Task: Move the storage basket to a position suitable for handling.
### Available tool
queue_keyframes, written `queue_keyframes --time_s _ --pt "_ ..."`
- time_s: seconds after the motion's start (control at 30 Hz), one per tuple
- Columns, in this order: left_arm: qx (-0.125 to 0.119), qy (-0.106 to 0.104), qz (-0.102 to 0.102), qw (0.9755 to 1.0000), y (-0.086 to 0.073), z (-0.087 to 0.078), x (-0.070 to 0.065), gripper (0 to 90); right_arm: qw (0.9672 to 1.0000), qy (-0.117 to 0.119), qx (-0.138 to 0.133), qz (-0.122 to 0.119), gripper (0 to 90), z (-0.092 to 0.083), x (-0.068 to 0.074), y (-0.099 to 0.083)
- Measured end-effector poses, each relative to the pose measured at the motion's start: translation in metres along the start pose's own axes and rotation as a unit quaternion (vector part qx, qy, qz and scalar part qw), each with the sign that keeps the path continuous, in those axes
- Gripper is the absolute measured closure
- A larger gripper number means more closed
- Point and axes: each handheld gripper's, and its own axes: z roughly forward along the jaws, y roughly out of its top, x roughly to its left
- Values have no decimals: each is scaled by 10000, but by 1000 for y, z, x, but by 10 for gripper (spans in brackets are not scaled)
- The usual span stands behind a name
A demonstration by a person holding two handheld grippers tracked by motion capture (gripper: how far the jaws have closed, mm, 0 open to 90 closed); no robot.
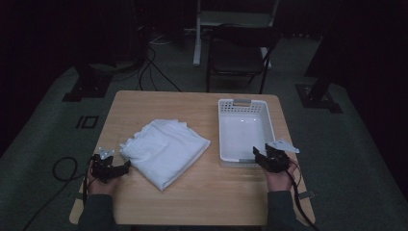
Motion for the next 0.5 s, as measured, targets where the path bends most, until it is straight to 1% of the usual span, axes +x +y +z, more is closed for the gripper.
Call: queue_keyframes --time_s 0.07,0.13,0.23,0.3,0.37,0.43,0.5 --pt "1 0 1 10000 0 0 0 146 9998 176 38 -61 445 4 13 0" --pt "2 0 3 10000 0 0 0 146 9990 370 127 -210 419 11 30 1" --pt "1 0 8 10000 0 0 0 146 9978 515 182 -385 405 20 49 4" --pt "0 1 3 10000 0 0 0 146 9965 664 183 -471 408 25 61 6" --pt "-6 -1 -1 10000 0 0 0 146 9958 743 174 -510 408 28 71 9" --pt "0 0 3 10000 0 0 0 146 9952 803 165 -535 386 29 77 12" --pt "1 0 6 10000 0 0 0 146 9939 895 199 -620 389 31 85 14"
